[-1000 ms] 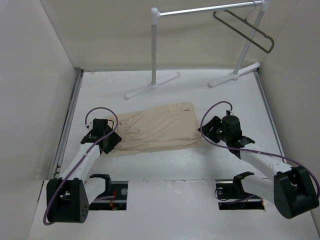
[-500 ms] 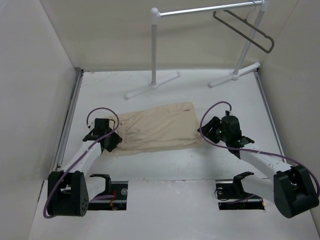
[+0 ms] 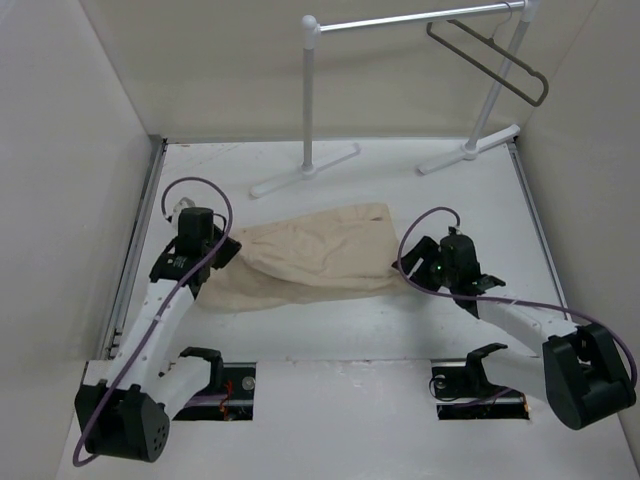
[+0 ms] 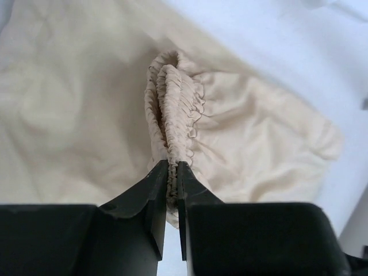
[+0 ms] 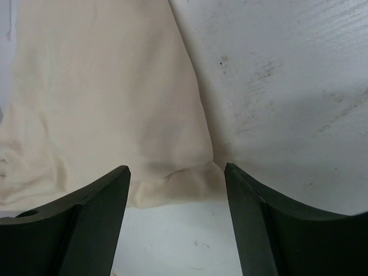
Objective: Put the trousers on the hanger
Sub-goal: Fold the trousers at the center of the board.
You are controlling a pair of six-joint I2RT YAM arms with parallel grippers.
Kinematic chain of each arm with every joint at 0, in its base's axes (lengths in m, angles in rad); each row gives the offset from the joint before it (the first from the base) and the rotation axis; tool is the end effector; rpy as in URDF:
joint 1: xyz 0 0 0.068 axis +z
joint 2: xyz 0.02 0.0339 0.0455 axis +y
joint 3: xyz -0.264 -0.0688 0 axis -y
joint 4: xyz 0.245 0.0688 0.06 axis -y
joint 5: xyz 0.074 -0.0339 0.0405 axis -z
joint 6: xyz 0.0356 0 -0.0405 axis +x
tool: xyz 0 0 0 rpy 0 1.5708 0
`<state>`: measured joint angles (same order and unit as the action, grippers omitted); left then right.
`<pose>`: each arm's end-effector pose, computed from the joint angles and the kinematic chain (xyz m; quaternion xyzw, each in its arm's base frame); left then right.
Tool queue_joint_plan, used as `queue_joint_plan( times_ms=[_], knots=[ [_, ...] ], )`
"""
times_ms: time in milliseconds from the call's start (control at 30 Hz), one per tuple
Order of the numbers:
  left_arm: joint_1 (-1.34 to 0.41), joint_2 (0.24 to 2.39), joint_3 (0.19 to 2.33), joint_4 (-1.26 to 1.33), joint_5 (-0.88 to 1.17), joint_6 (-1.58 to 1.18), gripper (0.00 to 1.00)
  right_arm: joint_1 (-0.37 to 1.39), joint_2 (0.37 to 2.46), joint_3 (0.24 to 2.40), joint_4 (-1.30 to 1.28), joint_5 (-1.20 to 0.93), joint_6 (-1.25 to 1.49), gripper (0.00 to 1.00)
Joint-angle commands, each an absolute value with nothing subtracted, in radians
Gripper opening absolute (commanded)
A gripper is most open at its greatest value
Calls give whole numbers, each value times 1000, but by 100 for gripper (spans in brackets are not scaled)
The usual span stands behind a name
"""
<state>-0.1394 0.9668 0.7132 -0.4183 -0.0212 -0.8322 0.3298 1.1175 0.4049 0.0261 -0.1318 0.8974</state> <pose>0.2061 -0.0282 0.2592 -0.3101 0.8456 -0.1944 0.3886 0.2005 0.0736 0.1668 0.2255 0.8737 0.2945 0.3148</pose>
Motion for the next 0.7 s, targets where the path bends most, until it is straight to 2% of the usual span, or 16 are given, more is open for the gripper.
queue_joint_plan(
  times_ms=[0, 167, 300, 467, 567, 667],
  knots=[
    [-168, 907, 854, -486, -104, -841, 6, 340, 1126, 406, 71, -141, 902, 74],
    [-145, 815, 922, -571, -320, -755, 4, 357, 1118, 411, 67, -161, 904, 77],
    [-29, 729, 771, -557, -512, -701, 5, 383, 1127, 407, 72, -175, 902, 77],
    [200, 678, 595, -471, -563, -695, 5, 430, 1132, 402, 72, -178, 896, 79],
    [371, 742, 563, -448, -572, -699, 6, 461, 1153, 425, 81, -195, 884, 82],
    [423, 816, 555, -410, -514, -698, 6, 499, 1219, 472, 130, -244, 877, 85]
  ],
)
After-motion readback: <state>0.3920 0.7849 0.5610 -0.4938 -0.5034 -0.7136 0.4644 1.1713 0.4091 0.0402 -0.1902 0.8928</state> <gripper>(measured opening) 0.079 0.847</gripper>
